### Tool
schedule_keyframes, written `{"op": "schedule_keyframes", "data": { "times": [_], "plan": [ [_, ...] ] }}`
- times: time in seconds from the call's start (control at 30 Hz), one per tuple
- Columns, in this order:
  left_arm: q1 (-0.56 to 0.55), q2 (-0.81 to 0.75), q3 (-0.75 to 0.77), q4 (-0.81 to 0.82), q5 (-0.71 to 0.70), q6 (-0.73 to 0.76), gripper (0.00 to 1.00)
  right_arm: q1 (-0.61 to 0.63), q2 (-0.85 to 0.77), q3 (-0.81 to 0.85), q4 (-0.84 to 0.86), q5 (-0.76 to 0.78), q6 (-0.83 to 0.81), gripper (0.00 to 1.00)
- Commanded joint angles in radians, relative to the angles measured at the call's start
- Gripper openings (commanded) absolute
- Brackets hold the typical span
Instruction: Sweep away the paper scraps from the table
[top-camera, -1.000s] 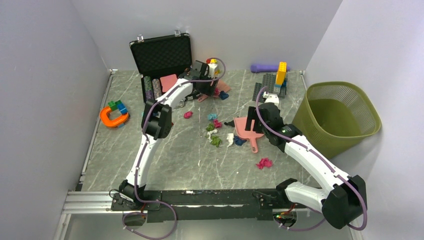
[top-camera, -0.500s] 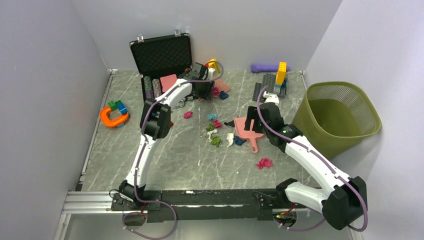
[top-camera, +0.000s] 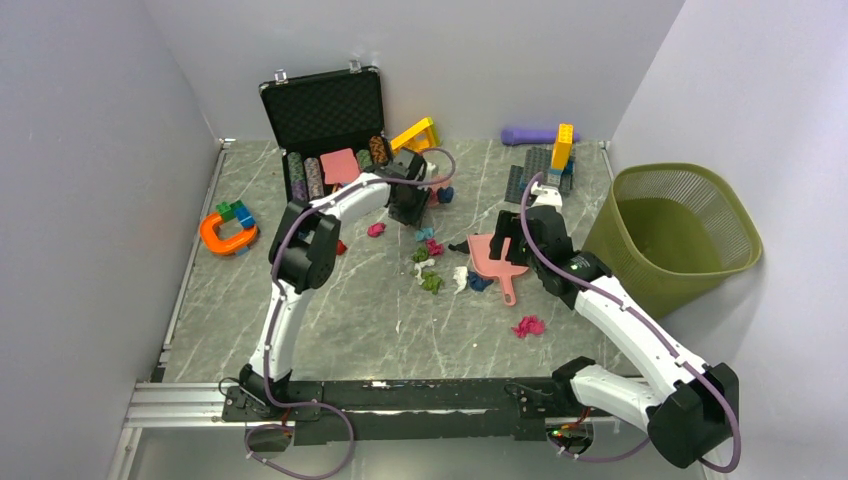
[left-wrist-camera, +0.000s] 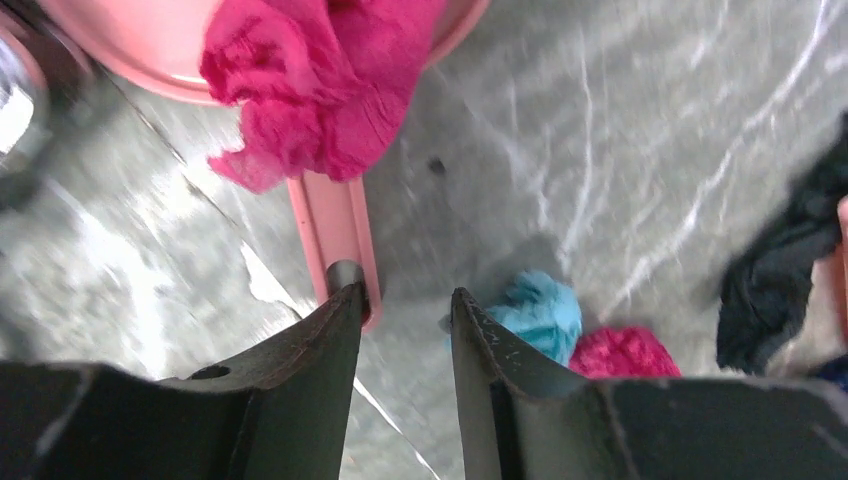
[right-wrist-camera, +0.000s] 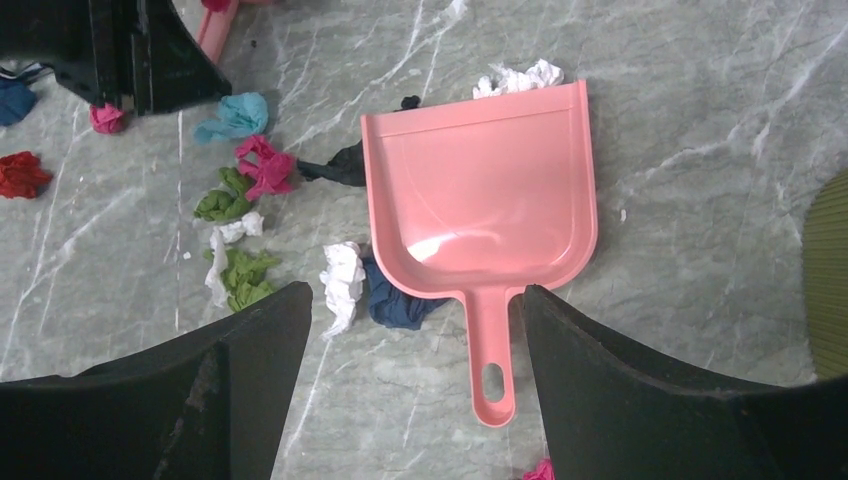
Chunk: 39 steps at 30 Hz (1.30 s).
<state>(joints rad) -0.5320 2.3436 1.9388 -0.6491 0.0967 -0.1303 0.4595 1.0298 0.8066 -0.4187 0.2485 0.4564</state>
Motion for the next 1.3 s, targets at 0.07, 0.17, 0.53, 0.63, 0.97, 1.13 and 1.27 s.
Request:
{"op": "schedule_keyframes", "data": {
  "times": [0.07,0.17,0.53,0.63,0.97,1.13,1.27],
  "plan": [
    [-0.072,-0.107,-0.216,-0.100,-0.048,-0.082,0.43,-0.002,-0.024,0.020,0.020,-0.015,0.008,0.81],
    [-0.099,-0.172,-0.300,-0.111,-0.091,-0.103,0.42,-0.002,-0.029,0.019,0.014,-0.016,0.007,0.81],
    [-0.106,-0.478,-0.726,0.015,-0.174,-0.143,0.39,-0.003,-0.066,0.009,-0.005,-0.015,-0.005,0.81],
    [-0.105,-0.570,-0.799,0.024,-0.178,-0.157,0.39,-0.002,-0.066,0.006,-0.001,-0.022,-0.003,0.81],
    [-0.108,-0.806,-0.927,0.170,-0.261,-0.131,0.53,-0.002,-0.066,0.006,0.008,-0.058,0.011,0.81],
    [-0.106,-0.810,-0.969,0.273,-0.295,-0.066,0.57,-0.003,-0.064,0.011,0.009,-0.068,0.009,0.81],
    [-0.107,-0.678,-0.920,0.293,-0.289,-0.007,0.58,-0.002,-0.057,0.020,0.011,-0.084,0.010,0.81]
  ]
}}
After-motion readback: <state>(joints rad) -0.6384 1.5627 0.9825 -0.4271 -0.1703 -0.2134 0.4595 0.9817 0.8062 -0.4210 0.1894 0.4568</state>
